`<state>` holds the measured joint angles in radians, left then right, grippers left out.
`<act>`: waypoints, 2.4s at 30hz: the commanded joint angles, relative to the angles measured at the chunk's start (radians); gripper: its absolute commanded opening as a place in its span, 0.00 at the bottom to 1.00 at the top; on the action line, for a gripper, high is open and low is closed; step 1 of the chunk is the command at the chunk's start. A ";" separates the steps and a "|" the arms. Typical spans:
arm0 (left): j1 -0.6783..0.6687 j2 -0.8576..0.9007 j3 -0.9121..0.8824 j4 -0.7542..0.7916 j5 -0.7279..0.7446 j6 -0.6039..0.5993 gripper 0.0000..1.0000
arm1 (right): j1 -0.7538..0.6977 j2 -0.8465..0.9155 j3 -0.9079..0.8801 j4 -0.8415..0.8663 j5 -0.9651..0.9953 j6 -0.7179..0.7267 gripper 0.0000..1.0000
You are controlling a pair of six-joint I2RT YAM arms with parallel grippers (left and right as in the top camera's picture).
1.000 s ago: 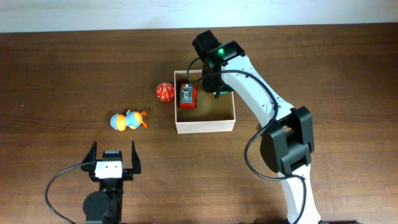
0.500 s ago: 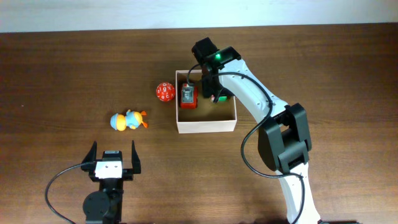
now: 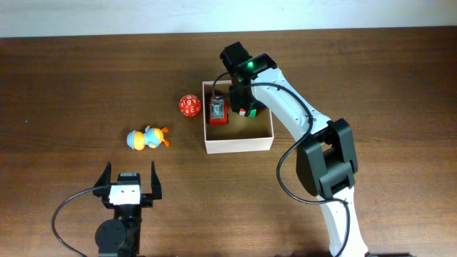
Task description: Pack container
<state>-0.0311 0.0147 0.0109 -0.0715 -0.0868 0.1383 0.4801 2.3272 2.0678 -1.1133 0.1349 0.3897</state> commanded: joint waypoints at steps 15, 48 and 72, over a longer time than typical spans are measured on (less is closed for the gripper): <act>0.004 -0.008 -0.002 -0.004 -0.008 0.013 0.99 | -0.003 -0.015 0.031 0.094 -0.163 -0.148 0.06; 0.004 -0.008 -0.002 -0.004 -0.008 0.013 0.99 | -0.018 -0.012 -0.084 0.187 -0.070 -0.209 0.04; 0.004 -0.008 -0.002 -0.004 -0.008 0.013 0.99 | -0.029 -0.020 -0.049 0.103 -0.150 -0.290 0.16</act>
<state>-0.0311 0.0147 0.0109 -0.0715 -0.0868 0.1379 0.4316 2.3272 1.9923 -0.9882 0.0174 0.1158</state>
